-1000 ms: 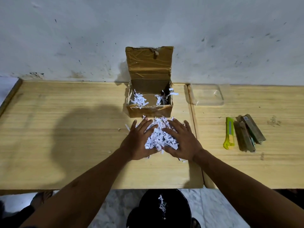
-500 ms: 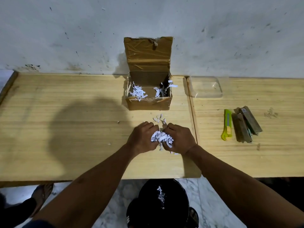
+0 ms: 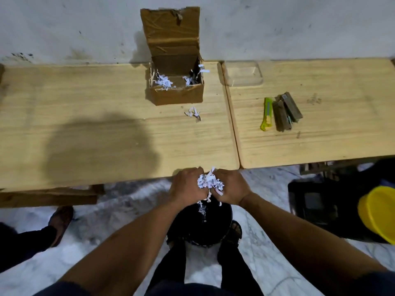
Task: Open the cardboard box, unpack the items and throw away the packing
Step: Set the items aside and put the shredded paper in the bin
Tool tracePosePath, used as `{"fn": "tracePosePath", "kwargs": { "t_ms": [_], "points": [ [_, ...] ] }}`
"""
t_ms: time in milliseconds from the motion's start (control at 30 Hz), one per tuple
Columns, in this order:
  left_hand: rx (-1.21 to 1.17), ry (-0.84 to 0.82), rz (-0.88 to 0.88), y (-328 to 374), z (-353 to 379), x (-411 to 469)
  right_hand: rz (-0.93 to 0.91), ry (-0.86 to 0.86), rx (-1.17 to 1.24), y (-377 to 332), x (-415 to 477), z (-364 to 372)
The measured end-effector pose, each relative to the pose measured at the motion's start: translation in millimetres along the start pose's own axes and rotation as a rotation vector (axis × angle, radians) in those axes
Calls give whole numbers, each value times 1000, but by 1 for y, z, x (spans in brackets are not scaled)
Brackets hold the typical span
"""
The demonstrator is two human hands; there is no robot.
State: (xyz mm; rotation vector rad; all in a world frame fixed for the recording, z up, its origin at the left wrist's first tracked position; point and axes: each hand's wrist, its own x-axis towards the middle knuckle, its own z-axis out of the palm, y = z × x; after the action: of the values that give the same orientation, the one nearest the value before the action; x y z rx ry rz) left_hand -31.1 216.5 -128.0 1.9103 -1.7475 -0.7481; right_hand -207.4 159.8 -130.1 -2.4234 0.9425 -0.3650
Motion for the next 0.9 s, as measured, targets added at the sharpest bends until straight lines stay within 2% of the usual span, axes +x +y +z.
{"fn": "tracePosePath", "kwargs": {
  "t_ms": [133,333,433,533,700,800,900],
  "points": [
    [-96,-41,-207,2,34,-40,126,-103,74,0,-41,20],
    [-290,-144,-679,-3,95,-56,441,-266,99,18,-68,59],
    [-355,-200,-885,-14,131,-58,599,-461,52,35,-77,88],
    [-502,-283,-1068,-30,162,-59,802,-635,123,51,-83,116],
    [-638,-348,-1220,-58,194,-52,949,-720,287,64,-79,131],
    [-676,-361,-1239,-104,238,-61,1008,-720,325,68,-78,136],
    [-713,-383,-1261,-101,233,-55,1065,-704,324,68,-77,136]
  ]
}}
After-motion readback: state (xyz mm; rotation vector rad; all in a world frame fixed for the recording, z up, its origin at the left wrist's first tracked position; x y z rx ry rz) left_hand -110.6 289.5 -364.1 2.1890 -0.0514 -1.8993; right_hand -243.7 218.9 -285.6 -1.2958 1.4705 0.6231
